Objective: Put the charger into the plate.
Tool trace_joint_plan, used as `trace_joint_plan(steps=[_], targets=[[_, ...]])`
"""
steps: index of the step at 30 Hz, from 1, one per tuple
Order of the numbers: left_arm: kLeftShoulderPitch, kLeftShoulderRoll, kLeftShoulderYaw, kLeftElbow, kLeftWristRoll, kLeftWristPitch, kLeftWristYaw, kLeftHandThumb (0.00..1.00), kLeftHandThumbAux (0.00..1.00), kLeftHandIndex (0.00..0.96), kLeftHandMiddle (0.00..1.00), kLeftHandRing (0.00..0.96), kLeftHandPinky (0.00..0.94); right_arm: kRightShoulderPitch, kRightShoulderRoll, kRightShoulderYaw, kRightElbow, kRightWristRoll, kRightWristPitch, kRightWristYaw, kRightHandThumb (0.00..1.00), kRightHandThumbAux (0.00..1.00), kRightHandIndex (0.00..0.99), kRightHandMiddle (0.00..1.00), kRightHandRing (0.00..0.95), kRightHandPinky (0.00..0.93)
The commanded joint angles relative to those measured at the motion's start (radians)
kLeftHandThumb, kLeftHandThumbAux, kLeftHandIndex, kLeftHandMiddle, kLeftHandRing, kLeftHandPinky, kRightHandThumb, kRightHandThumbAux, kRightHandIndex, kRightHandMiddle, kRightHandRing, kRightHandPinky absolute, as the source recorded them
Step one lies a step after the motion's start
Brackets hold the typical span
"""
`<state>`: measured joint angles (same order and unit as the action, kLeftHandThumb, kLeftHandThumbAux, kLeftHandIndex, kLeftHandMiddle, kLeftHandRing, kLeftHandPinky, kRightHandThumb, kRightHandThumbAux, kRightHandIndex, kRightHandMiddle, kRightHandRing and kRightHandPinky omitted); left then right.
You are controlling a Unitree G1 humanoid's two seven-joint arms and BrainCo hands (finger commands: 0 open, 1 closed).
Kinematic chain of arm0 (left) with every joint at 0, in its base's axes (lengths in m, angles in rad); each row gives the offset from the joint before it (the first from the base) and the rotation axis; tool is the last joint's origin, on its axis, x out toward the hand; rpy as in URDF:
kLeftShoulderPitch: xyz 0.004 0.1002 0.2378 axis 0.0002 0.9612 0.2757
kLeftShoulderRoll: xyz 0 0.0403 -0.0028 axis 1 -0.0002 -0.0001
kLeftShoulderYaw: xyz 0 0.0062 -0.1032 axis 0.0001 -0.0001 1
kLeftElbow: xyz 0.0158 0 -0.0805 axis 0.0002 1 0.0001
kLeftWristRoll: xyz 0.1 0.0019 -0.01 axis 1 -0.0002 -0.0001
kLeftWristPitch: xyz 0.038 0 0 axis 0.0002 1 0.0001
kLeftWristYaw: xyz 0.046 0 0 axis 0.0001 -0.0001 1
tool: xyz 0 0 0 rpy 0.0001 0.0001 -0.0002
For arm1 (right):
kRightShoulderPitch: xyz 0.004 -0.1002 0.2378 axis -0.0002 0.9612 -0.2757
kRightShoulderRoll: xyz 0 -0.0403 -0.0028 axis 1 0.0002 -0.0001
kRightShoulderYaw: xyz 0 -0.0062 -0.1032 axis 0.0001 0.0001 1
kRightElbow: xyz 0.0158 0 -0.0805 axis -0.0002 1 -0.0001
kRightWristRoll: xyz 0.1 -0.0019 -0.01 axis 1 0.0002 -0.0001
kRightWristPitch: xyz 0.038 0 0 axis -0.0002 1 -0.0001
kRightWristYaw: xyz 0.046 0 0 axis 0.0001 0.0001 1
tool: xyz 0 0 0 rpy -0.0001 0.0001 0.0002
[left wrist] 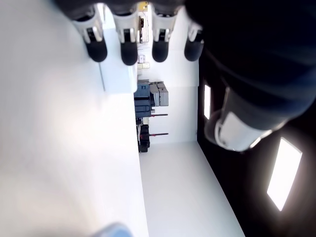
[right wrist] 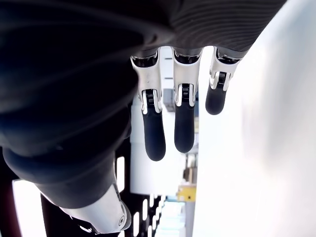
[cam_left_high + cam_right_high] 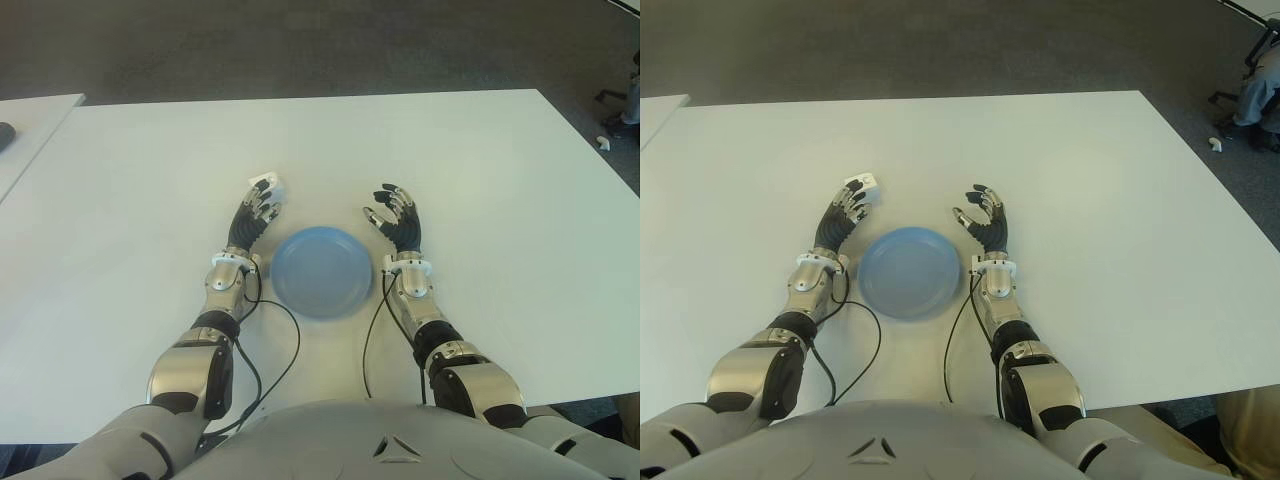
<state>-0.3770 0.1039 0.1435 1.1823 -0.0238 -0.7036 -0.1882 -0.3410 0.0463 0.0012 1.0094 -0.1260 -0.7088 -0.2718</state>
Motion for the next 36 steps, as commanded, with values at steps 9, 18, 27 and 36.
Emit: trace_joint_plan(steps=[9,18,27,36], targets=[[0.044,0.032,-0.025,-0.073,0.002,0.087,-0.055,0.203,0.741,0.097,0.139,0.127,0.199,0.106,-0.008,0.026,0.089,-0.034,0.081,-0.037,0.676,0.823,0.245,0.383,0.298,0.152],[0.047,0.094,-0.029,-0.250,-0.006,0.184,-0.113,0.222,0.718,0.167,0.247,0.268,0.372,0.103,-0.013,0.023,0.088,-0.028,0.089,-0.029,0.717,0.811,0.234,0.372,0.297,0.168],[0.084,0.248,-0.110,-0.611,0.215,0.336,-0.015,0.106,0.691,0.279,0.372,0.384,0.411,0.100,-0.016,0.018,0.087,-0.022,0.102,-0.021,0.732,0.803,0.234,0.376,0.298,0.165],[0.153,0.260,-0.164,-0.888,0.520,0.468,0.275,0.093,0.642,0.411,0.534,0.538,0.555,0.106,-0.019,0.012,0.084,-0.014,0.100,-0.009,0.725,0.794,0.238,0.373,0.293,0.145]])
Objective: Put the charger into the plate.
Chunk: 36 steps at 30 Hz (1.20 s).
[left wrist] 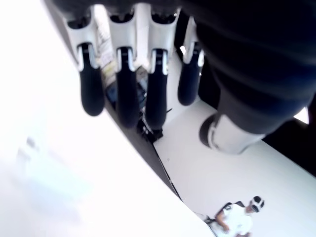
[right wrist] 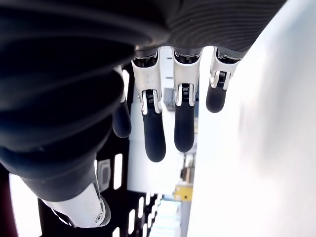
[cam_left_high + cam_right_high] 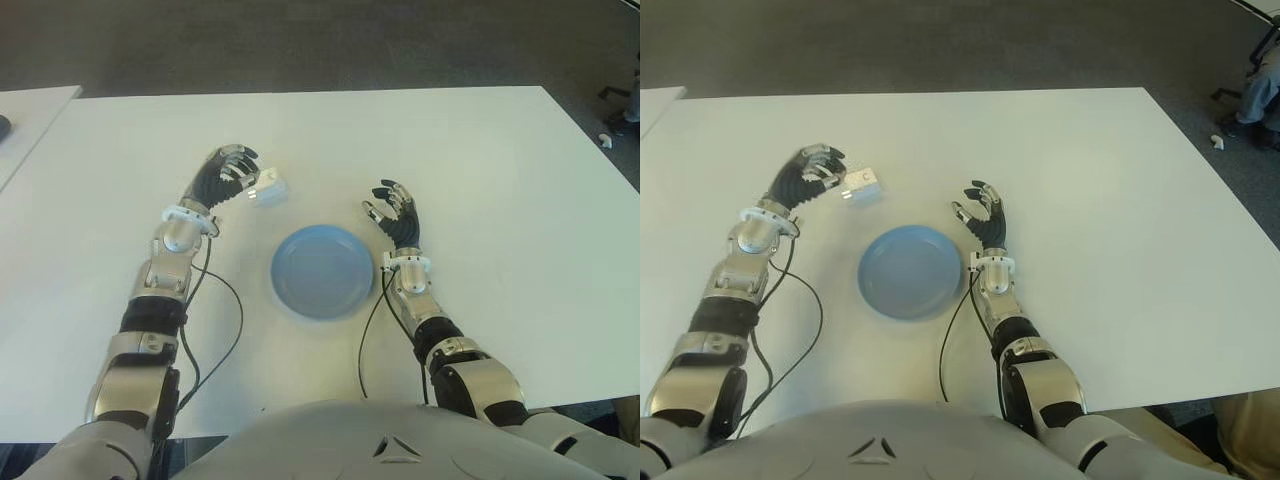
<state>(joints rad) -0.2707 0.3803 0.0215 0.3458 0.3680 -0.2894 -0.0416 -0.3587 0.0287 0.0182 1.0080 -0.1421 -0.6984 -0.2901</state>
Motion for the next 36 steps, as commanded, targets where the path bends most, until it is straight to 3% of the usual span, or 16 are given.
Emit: trace_joint_plan(steps=[1,4,10,12,18,20,24,25,26,27,31,34,36], targets=[[0.047,-0.020,-0.047,-0.052,0.152,0.058,0.166,0.106,0.629,0.477,0.604,0.614,0.643,0.124,-0.003,-0.004,0.085,0.001,0.088,0.009,0.725,0.793,0.238,0.372,0.292,0.145],[0.036,-0.033,-0.067,-0.028,0.221,0.052,0.298,0.142,0.595,0.626,0.730,0.742,0.785,0.123,-0.005,-0.002,0.087,-0.003,0.087,0.006,0.724,0.791,0.239,0.372,0.291,0.145],[0.000,-0.046,-0.101,0.030,0.306,0.054,0.489,0.188,0.548,0.740,0.824,0.826,0.857,0.122,-0.006,-0.006,0.088,0.004,0.089,0.017,0.725,0.789,0.240,0.373,0.291,0.152],[-0.018,-0.050,-0.112,0.059,0.329,0.053,0.551,0.199,0.543,0.747,0.833,0.834,0.860,0.123,-0.005,-0.007,0.088,0.005,0.090,0.019,0.728,0.789,0.240,0.373,0.291,0.155],[-0.118,-0.070,-0.164,0.252,0.386,0.035,0.772,0.282,0.538,0.608,0.829,0.834,0.855,0.123,-0.007,-0.004,0.086,-0.002,0.091,0.009,0.728,0.785,0.240,0.372,0.294,0.159],[-0.170,-0.082,-0.189,0.357,0.404,0.022,0.865,0.318,0.535,0.568,0.810,0.808,0.816,0.124,-0.009,-0.001,0.086,-0.007,0.091,0.004,0.722,0.783,0.240,0.372,0.295,0.161],[-0.274,-0.100,-0.247,0.573,0.430,-0.009,1.001,0.367,0.517,0.463,0.650,0.633,0.639,0.125,-0.012,0.001,0.087,-0.011,0.091,-0.001,0.709,0.784,0.236,0.370,0.296,0.165],[-0.302,-0.104,-0.266,0.632,0.438,-0.017,1.023,0.373,0.499,0.423,0.550,0.530,0.527,0.125,-0.013,0.001,0.087,-0.012,0.090,-0.001,0.707,0.784,0.235,0.370,0.297,0.170],[-0.334,-0.103,-0.290,0.696,0.449,-0.026,1.025,0.375,0.493,0.409,0.514,0.494,0.486,0.125,-0.013,0.002,0.086,-0.012,0.089,-0.002,0.706,0.784,0.235,0.369,0.297,0.172],[-0.356,-0.103,-0.307,0.739,0.455,-0.032,1.026,0.377,0.470,0.345,0.417,0.401,0.386,0.126,-0.014,0.003,0.086,-0.013,0.089,-0.002,0.702,0.784,0.234,0.369,0.298,0.175],[-0.406,-0.076,-0.358,0.813,0.457,-0.093,0.954,0.387,0.398,0.187,0.193,0.184,0.180,0.128,-0.017,0.007,0.085,-0.019,0.089,-0.007,0.692,0.784,0.231,0.368,0.300,0.187],[-0.446,-0.075,-0.378,0.875,0.436,-0.127,0.883,0.392,0.312,0.069,0.063,0.060,0.059,0.129,-0.018,0.009,0.083,-0.020,0.091,-0.006,0.690,0.784,0.231,0.368,0.301,0.195],[-0.464,-0.078,-0.390,0.906,0.428,-0.130,0.855,0.396,0.269,0.035,0.032,0.030,0.030,0.130,-0.018,0.007,0.082,-0.020,0.091,-0.005,0.690,0.783,0.232,0.368,0.302,0.197]])
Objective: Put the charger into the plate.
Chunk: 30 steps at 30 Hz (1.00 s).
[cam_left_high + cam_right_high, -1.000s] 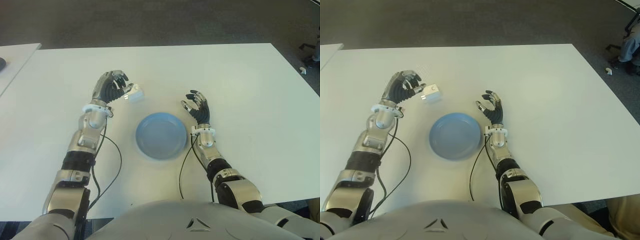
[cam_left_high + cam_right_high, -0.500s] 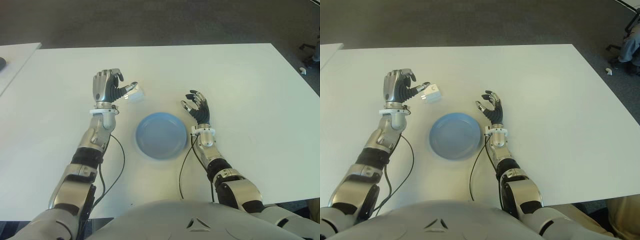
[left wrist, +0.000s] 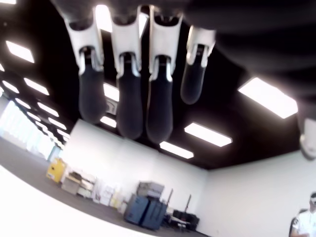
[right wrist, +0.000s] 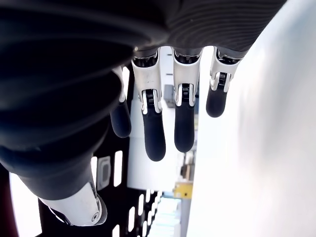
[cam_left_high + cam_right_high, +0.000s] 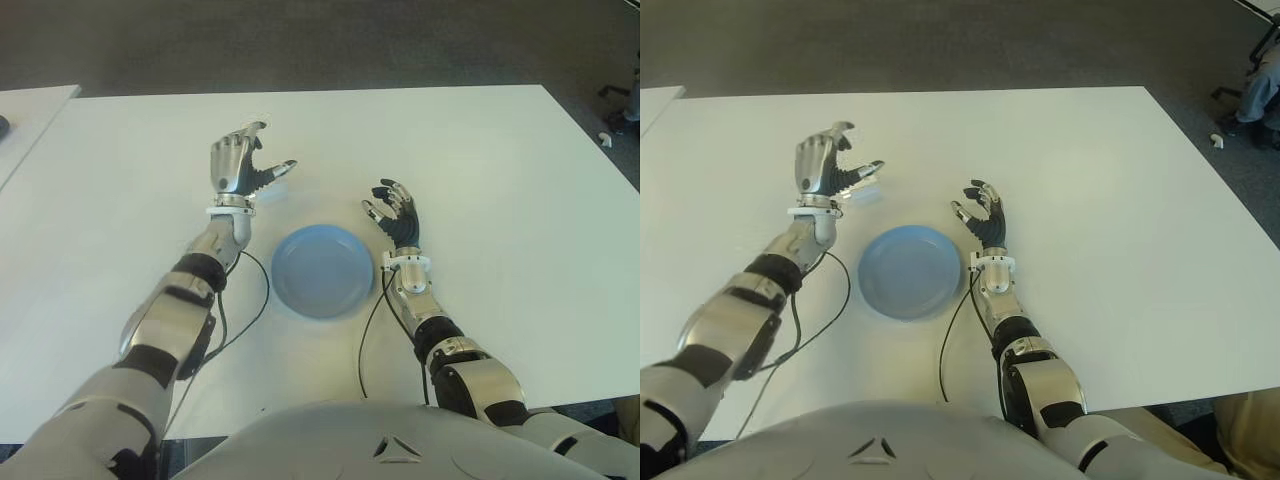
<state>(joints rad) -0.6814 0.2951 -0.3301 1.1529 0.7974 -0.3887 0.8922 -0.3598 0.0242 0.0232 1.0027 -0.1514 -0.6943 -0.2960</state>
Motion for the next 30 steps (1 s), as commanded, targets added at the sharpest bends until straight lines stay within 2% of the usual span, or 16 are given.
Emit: trace_joint_plan(steps=[1,5,12,23,30], targets=[[-0.058,0.007,-0.044,0.108,-0.005,-0.032,-0.081,0.397,0.251,0.022,0.020,0.019,0.019,0.131,-0.014,0.002,0.087,-0.011,0.087,0.001,0.691,0.783,0.232,0.368,0.302,0.197],[-0.091,-0.014,-0.076,0.168,-0.002,0.026,-0.163,0.395,0.188,0.005,0.005,0.005,0.004,0.136,-0.015,0.000,0.084,-0.012,0.079,-0.002,0.697,0.777,0.237,0.370,0.305,0.205],[-0.102,-0.048,-0.121,0.200,0.003,0.105,-0.217,0.366,0.123,0.000,0.000,0.000,0.000,0.144,-0.023,0.006,0.081,-0.023,0.065,-0.013,0.701,0.751,0.245,0.375,0.312,0.231],[-0.113,-0.100,-0.134,0.204,-0.024,0.194,-0.301,0.260,0.184,0.000,0.000,0.000,0.000,0.150,-0.036,0.025,0.077,-0.035,0.060,-0.031,0.727,0.751,0.244,0.379,0.319,0.244],[-0.111,-0.113,-0.129,0.206,-0.039,0.213,-0.356,0.209,0.210,0.000,0.000,0.000,0.000,0.157,-0.040,0.030,0.071,-0.030,0.051,-0.033,0.736,0.749,0.248,0.381,0.324,0.250]])
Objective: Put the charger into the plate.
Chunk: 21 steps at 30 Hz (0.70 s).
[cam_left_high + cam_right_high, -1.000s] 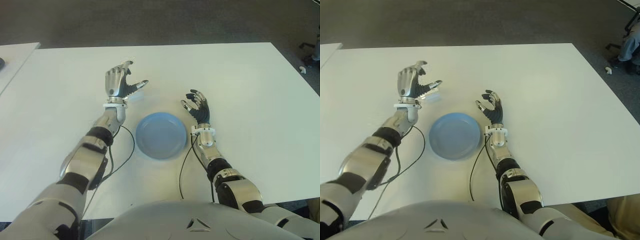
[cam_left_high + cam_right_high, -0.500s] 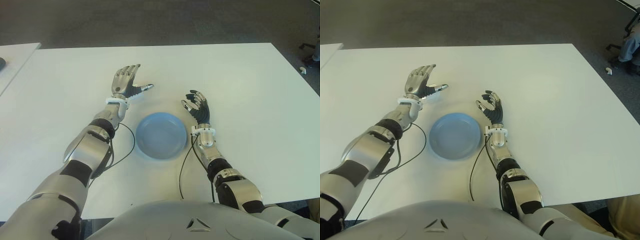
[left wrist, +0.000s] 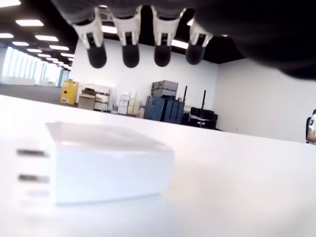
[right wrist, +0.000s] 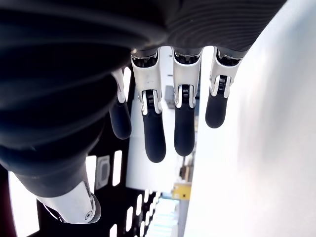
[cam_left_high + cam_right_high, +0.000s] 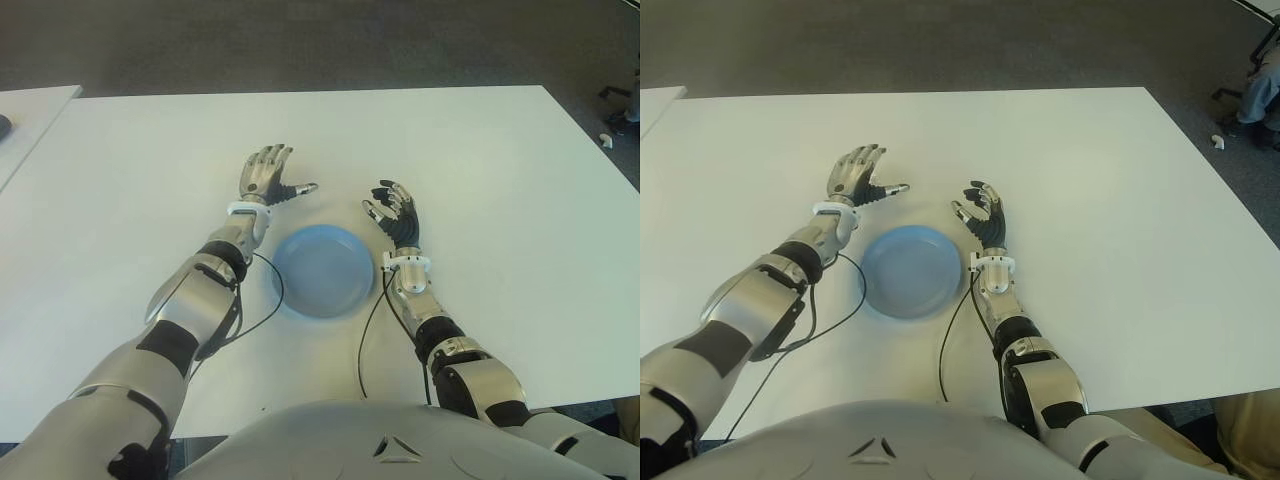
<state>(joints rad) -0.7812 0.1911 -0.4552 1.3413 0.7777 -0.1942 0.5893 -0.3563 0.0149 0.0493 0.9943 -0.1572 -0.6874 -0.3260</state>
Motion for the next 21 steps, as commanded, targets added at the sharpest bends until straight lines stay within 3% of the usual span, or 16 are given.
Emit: trace_joint_plan(steps=[1,21], targets=[[-0.010,-0.009,-0.004,0.019,-0.021,0.020,-0.063,0.206,0.212,0.000,0.000,0.000,0.000,0.155,-0.032,0.004,0.079,-0.024,0.041,-0.004,0.737,0.749,0.249,0.382,0.325,0.251],[0.005,0.010,-0.058,0.037,0.007,0.053,-0.168,0.156,0.308,0.000,0.000,0.000,0.000,0.190,-0.047,0.011,0.060,-0.017,0.009,-0.002,0.697,0.755,0.255,0.380,0.330,0.244]])
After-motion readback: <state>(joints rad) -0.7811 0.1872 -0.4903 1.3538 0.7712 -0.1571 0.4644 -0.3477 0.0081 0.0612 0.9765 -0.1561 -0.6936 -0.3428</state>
